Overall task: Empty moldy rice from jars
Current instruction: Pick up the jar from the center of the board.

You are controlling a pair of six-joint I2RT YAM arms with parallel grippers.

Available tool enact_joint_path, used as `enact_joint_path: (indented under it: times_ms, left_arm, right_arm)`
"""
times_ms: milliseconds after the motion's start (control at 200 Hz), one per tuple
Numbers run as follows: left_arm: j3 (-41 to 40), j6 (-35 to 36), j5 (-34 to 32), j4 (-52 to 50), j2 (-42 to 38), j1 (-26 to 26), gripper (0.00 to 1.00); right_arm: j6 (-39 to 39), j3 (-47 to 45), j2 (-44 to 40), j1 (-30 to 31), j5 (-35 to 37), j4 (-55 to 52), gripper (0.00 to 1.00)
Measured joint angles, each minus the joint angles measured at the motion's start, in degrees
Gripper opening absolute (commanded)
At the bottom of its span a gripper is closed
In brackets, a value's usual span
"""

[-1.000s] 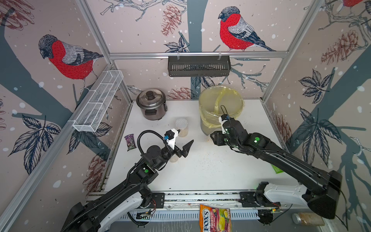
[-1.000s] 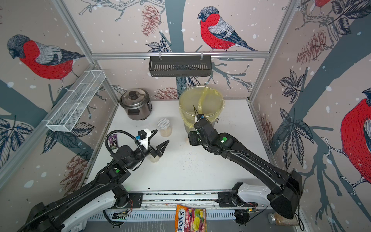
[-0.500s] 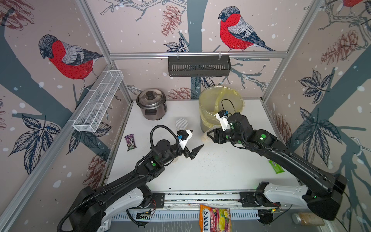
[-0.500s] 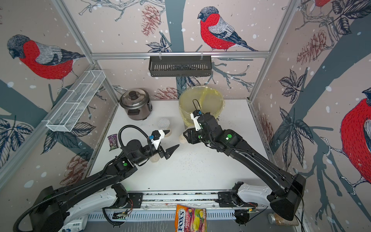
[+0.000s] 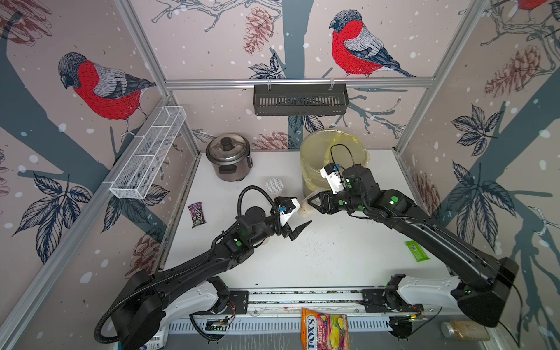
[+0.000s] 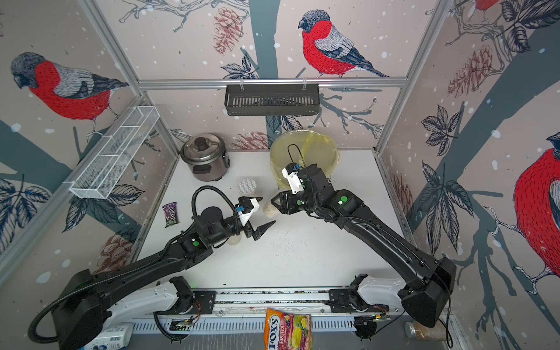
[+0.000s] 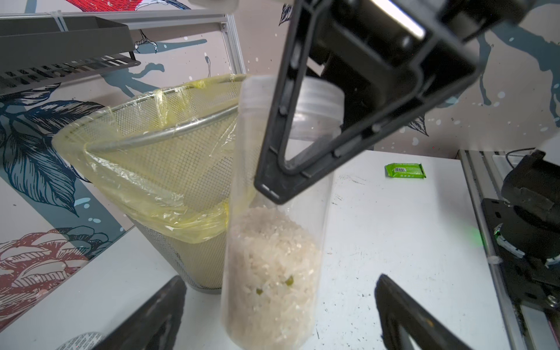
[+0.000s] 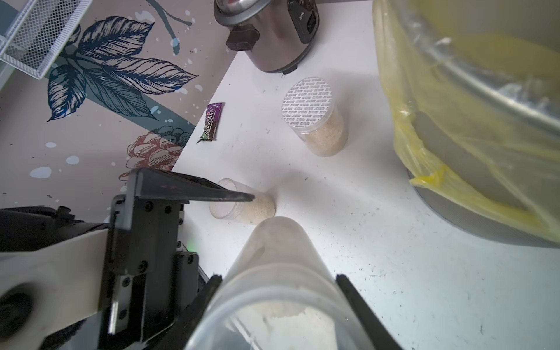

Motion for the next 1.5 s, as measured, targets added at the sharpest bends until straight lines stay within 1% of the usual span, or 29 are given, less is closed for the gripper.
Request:
enact_joint_path:
  times_ms: [300, 500, 745, 1066, 1241, 1356, 1501]
  left_arm:
    - [-0.15, 1.92, -0.2, -0.42, 0.66, -0.07, 0.94]
    - [-0.13, 2.62, -0.11, -0.31, 2.51, -0.13, 0.94]
    - [-0.04, 3.06, 0.09, -0.48, 2.97, -0.22, 0.93]
    - [-0.02, 3.61, 0.28, -0.55, 3.34, -0.26, 0.83]
    - [-0.09, 4.33, -0.74, -0.55, 2.67, -0.26, 0.81]
    - [-0.09, 4.46, -1.05, -0.52, 2.8, -0.26, 0.76]
    - [-0.07, 4.48, -0.96, -0.57, 3.91, -0.26, 0.74]
  right_arm:
    - [-0.76, -0.11, 0.26, -0.63, -3.93, -0.96, 0.42]
    - [-0.76, -0.31, 0.37, -0.57, -5.88, -0.83, 0.42]
    - [-0.76, -0.44, 2.51, 0.13, -6.84, -0.39, 0.42]
    - [-0.72, -0.87, 2.82, 0.39, -7.06, 0.22, 0.42]
    - [-0.52, -1.6, 2.49, 0.39, -7.17, 0.48, 0.42]
    - [-0.39, -2.38, 1.97, 0.39, -7.23, 1.11, 0.42]
    - [0.0, -3.02, 1.44, 0.52, -7.26, 2.16, 0.42]
